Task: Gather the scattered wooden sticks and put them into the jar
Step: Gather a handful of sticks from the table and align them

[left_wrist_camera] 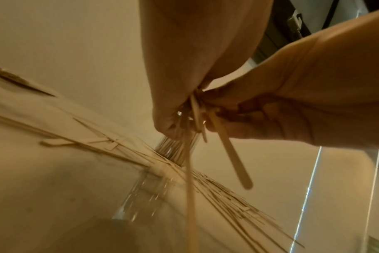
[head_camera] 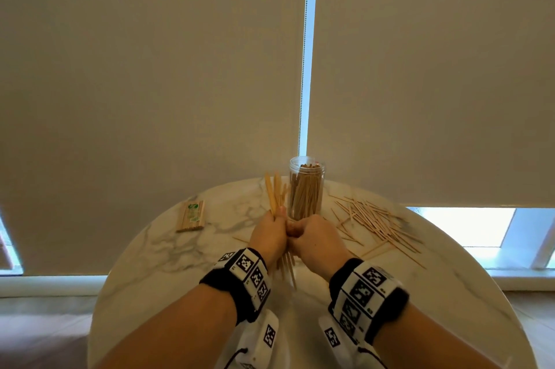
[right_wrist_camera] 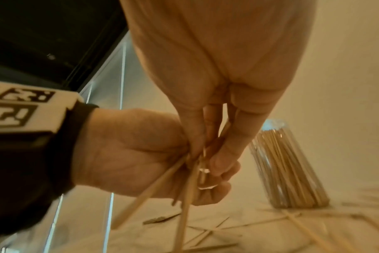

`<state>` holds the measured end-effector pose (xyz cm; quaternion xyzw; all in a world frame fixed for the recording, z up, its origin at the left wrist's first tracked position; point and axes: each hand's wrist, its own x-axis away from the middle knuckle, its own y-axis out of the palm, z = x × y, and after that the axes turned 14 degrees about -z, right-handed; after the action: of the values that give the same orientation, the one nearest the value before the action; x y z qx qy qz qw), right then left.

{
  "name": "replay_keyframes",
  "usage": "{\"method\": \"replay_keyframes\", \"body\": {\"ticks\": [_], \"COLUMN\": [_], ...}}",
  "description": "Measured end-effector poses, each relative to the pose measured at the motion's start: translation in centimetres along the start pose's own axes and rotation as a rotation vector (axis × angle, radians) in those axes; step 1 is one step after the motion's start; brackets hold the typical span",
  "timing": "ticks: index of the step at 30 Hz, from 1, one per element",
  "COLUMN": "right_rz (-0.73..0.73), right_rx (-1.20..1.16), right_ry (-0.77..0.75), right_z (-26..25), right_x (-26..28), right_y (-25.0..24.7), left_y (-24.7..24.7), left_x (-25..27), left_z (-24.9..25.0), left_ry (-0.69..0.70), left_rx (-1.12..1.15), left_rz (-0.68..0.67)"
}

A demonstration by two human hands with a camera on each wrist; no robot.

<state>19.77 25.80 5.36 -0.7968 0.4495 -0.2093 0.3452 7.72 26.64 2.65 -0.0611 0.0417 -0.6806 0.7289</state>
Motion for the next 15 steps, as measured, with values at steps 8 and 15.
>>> {"method": "replay_keyframes", "body": {"ticks": [8,15], "right_rz": [0.185,-0.183], "right_rx": [-0.126,-0.612], "right_ry": [-0.045,-0.152], "right_z": [-0.4,-0.8], "right_x": [-0.3,-0.1], "right_y": [-3.7,-5.2], "left_y": [-0.1,1.6], "left_x": [2.1,4.0], "left_z": [2.2,3.3], "left_ry": [0.147,0.007], "left_rx": [0.233,0.311], "left_rz": [-0.089,-0.355]}}
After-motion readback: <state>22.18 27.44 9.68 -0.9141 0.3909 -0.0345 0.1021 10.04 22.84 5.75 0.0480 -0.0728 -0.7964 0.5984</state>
